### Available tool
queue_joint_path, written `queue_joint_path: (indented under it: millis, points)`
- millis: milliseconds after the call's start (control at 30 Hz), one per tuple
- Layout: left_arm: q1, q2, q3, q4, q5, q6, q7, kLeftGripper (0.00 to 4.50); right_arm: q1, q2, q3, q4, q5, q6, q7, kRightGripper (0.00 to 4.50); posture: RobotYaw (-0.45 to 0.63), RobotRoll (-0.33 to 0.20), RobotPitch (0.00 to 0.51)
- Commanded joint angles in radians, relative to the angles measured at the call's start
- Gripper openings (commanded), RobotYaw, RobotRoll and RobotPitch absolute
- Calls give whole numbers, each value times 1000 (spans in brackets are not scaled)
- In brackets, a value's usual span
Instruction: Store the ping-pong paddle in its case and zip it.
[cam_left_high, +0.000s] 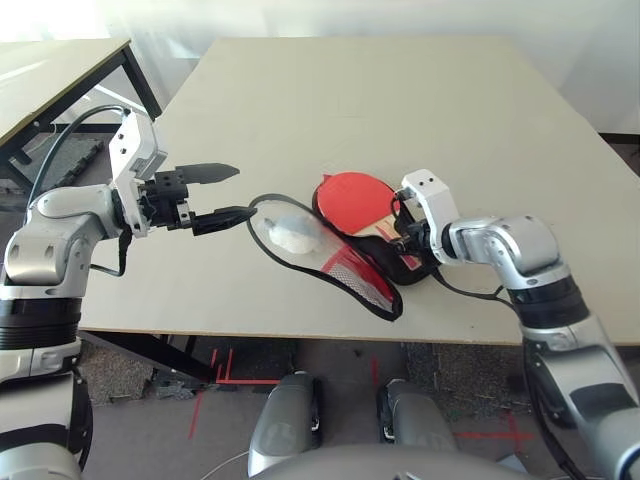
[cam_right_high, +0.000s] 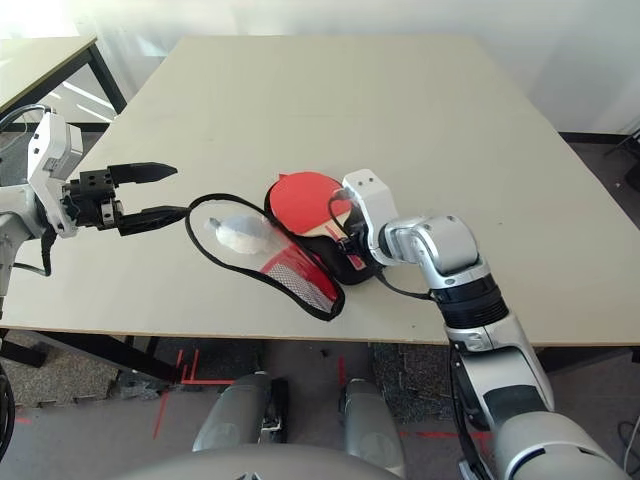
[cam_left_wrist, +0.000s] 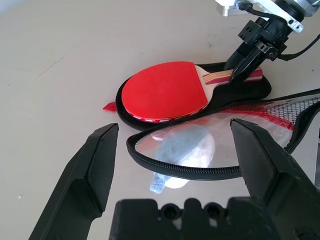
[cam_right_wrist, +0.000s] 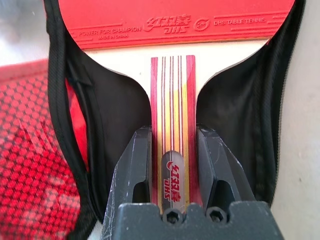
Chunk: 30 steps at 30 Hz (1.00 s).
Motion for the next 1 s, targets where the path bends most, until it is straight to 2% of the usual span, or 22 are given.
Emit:
queue_joint_path:
  millis: [33, 500, 533, 600, 700, 767, 800, 1000]
  points:
    - [-4, -4, -15, 8, 2, -6, -9, 4500, 3, -8, -18, -40, 16, 10, 7, 1103, 127, 0, 38]
    - [-5, 1, -10, 11, 2, -4, -8, 4500, 12, 8, -4, -30, 9, 3, -4, 1103, 136, 0, 44]
    - [-4, 3, -9, 12, 2, -4, -9, 4500, 12, 6, -4, -31, 9, 4, -4, 1821, 136, 0, 44]
    - [-4, 10, -4, 17, 3, -5, -10, 4500, 11, -7, 1, -44, 15, -15, 13, 2337, 136, 0, 45]
    - [-15, 31, 11, 41, 4, -4, -17, 4500, 14, -33, -9, -94, 26, -103, 58, 3518, 136, 0, 45]
    - [-27, 55, 23, 72, 11, -15, -24, 4500, 27, -36, -59, -110, 52, -202, 106, 4253, 134, 0, 44]
    - [-33, 66, 27, 88, 15, -20, -27, 4500, 36, -39, -82, -112, 67, -259, 137, 4483, 133, 0, 43]
    - [-28, 135, 28, 150, 40, -46, -59, 4500, 66, -147, -113, -71, 33, -568, 278, 4483, 137, 0, 46]
